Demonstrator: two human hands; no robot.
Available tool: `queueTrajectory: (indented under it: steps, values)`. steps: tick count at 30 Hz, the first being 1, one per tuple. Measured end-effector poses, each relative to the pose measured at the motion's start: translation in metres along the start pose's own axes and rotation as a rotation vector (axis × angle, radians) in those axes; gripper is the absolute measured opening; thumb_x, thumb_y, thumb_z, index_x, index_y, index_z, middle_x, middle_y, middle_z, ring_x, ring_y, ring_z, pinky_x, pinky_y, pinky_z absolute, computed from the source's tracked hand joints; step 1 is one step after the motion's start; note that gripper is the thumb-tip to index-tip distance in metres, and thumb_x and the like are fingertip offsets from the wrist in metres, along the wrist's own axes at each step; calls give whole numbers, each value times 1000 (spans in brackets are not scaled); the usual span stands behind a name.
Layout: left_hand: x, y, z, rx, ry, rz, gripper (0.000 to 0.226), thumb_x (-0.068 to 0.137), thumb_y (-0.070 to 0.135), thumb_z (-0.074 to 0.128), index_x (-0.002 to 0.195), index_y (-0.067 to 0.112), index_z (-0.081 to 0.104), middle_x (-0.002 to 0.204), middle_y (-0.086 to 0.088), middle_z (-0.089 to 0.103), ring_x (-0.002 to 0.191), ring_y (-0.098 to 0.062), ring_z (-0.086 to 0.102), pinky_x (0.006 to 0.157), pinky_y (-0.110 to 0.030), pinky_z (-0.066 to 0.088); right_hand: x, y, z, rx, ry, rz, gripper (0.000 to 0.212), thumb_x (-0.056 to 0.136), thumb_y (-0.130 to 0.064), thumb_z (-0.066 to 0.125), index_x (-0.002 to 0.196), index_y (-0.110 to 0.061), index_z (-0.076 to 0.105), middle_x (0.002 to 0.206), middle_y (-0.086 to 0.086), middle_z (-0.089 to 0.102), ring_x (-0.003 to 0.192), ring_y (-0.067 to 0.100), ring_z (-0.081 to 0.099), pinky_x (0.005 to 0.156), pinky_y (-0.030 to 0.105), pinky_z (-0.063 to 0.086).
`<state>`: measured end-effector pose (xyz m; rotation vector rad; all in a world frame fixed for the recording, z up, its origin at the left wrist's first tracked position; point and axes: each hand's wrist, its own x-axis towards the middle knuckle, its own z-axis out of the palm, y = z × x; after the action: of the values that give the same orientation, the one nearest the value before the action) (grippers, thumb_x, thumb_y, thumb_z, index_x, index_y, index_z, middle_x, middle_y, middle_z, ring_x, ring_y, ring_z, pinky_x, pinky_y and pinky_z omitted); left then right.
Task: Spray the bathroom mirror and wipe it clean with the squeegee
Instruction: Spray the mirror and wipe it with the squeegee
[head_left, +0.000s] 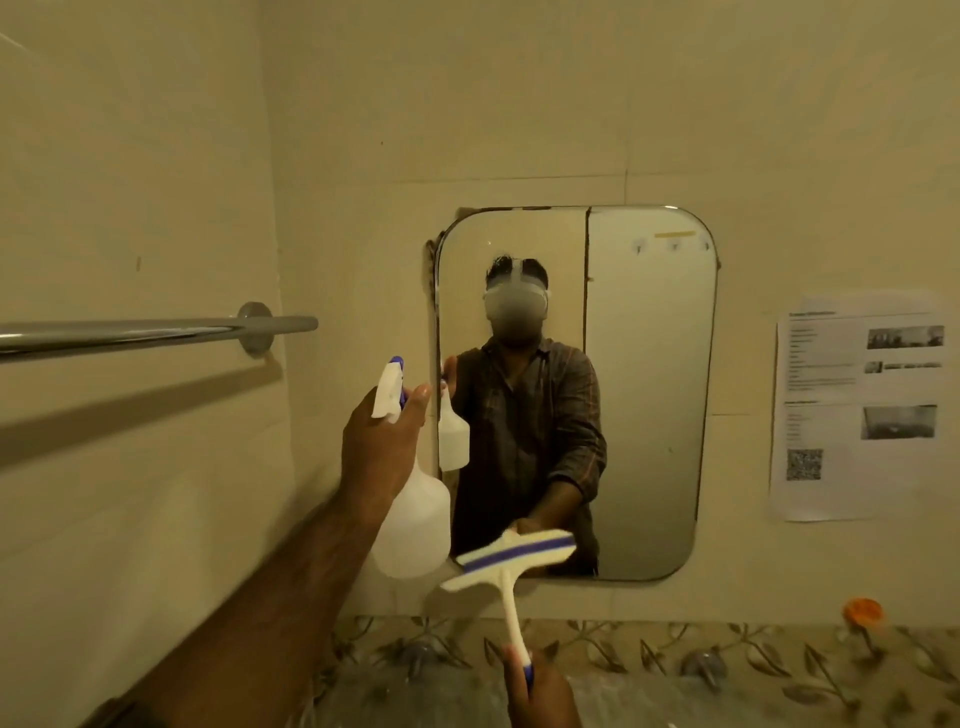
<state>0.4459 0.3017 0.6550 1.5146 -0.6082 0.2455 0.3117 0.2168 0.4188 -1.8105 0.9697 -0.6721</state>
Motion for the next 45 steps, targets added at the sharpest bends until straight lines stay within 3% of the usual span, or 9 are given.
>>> queueTrajectory:
  steps: [3, 7, 12, 17, 24, 29, 33, 38, 45]
  values:
    - [-9, 3, -4, 0, -12, -12, 49, 86, 53, 58, 118, 16, 57, 103, -9, 68, 93, -22, 63, 71, -26, 42, -16, -5, -4, 96, 58, 66, 29, 101, -35, 54, 109, -11, 70, 103, 11, 72, 105, 25, 66, 75, 20, 38]
    - [-14, 14, -9, 18, -38, 55, 46, 87, 47, 59, 112, 8, 62, 96, -10, 69, 84, -20, 63, 57, -14, 37, -29, -57, -44, 70, 39, -123, 28, 100, -39, 55, 76, -25, 60, 69, -3, 58, 71, 15, 59, 68, 26, 43]
    - [-21, 44, 1, 30, -143, 104, 50, 88, 42, 61, 109, -4, 63, 79, -9, 63, 60, -12, 56, 43, -8, 42, 1, -162, -132, 446, 79, -384, 43, 103, -43, 44, 100, -6, 66, 71, 7, 57, 57, 16, 52, 49, 24, 45]
    - [-23, 74, 18, -117, -222, 65, 45, 79, 55, 62, 101, 16, 64, 92, -7, 72, 88, -23, 66, 82, -37, 52, 37, -246, -194, 473, 170, -589, 52, 103, -49, 38, 106, -6, 66, 82, 16, 64, 70, 23, 58, 61, 33, 50]
    - [-28, 87, 44, -95, -246, 48, 43, 83, 54, 59, 74, 12, 65, 63, -5, 67, 68, -22, 64, 78, -37, 52, 71, -269, -221, 475, 170, -636, 61, 106, -45, 35, 112, 9, 62, 85, 17, 59, 70, 28, 53, 64, 38, 48]
    - [-23, 71, 60, -222, -371, 17, 20, 80, 53, 64, 85, 34, 64, 77, 2, 73, 84, -20, 69, 74, -33, 53, 89, -256, -219, 384, 199, -668, 59, 105, -47, 38, 110, 6, 62, 84, 17, 60, 75, 29, 55, 74, 43, 49]
    - [-15, 59, 66, -319, -312, -73, 47, 72, 58, 68, 103, 22, 69, 96, -8, 73, 93, -27, 69, 77, -42, 56, 95, -212, -206, 316, 196, -651, 46, 103, -47, 42, 111, -9, 65, 86, 8, 67, 77, 23, 65, 75, 41, 57]
    - [-19, 42, 77, -302, -265, -95, 10, 82, 46, 66, 75, 39, 67, 78, 3, 75, 81, -16, 71, 76, -35, 55, 76, -96, -154, 330, 173, -486, 37, 96, -60, 45, 97, -30, 66, 69, -14, 69, 59, -4, 63, 55, 15, 50]
    - [-31, 33, 87, -212, -251, -70, 17, 86, 45, 62, 90, 33, 51, 81, 10, 62, 77, -11, 60, 61, -27, 46, 41, 38, -99, 241, 184, -87, 38, 95, -55, 54, 78, -21, 64, 60, -2, 59, 55, 8, 56, 59, 32, 50]
